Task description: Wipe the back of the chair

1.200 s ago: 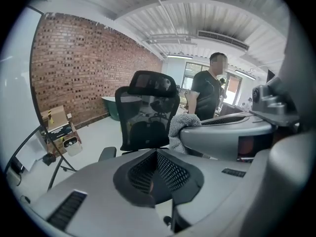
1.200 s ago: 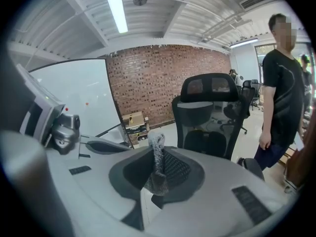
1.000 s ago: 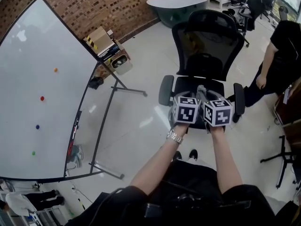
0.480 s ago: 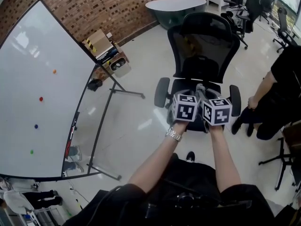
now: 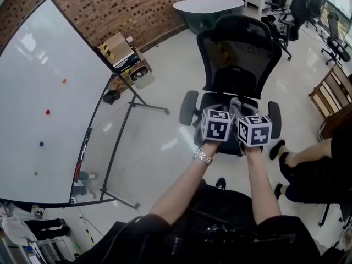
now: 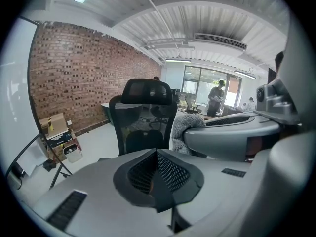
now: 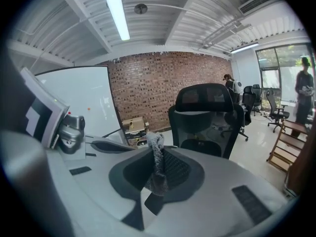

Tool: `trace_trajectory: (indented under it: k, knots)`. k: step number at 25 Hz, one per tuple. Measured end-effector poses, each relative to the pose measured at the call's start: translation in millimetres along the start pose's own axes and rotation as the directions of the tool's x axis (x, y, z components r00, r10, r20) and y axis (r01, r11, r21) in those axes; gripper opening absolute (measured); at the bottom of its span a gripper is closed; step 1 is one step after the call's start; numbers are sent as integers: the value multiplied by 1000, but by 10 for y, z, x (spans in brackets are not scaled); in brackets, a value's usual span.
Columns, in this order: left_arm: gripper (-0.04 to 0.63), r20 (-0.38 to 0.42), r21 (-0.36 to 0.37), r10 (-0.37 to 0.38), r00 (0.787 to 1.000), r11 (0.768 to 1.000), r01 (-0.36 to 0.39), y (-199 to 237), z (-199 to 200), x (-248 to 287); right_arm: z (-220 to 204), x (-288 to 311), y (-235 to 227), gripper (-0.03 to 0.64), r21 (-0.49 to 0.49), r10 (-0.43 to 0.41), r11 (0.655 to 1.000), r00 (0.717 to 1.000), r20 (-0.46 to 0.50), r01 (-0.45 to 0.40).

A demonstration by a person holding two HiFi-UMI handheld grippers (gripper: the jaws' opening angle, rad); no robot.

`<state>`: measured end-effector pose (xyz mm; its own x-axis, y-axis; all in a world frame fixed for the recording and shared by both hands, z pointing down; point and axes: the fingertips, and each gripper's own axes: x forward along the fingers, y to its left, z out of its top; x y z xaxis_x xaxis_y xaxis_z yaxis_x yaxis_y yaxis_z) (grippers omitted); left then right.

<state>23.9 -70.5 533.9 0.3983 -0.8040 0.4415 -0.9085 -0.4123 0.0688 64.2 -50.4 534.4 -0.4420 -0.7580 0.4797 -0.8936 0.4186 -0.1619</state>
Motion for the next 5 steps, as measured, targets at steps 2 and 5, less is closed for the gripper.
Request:
trace_trajectory:
  k: [2,5]
  knots:
    - [0,3,3,1,1000,1000,-1,-13,21,14,3,2,-32,44,-4,-6,1000,1000,0,6]
    - [0,10,8,5,1000,1000,-5,-21,59,33,17,5,-80,44,-30,-25,999,1000,1,25]
